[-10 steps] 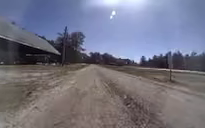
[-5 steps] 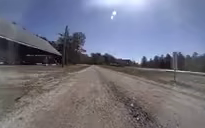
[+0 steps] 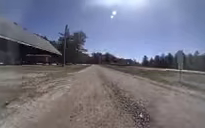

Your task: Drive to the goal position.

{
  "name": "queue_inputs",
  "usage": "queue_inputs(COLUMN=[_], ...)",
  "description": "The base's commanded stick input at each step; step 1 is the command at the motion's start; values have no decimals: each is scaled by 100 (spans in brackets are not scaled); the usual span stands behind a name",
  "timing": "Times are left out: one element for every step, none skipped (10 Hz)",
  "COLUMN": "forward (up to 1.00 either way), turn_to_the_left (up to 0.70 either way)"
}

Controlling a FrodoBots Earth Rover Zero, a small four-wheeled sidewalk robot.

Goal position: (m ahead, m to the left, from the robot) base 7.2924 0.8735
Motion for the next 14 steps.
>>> queue_inputs(forward=[70,70,70,70,70,70,70,70,70,70,70,70,70,70], turn_to_the_left=[0,0,35,35,4,0,0,0,0,0,0,0,0,0])
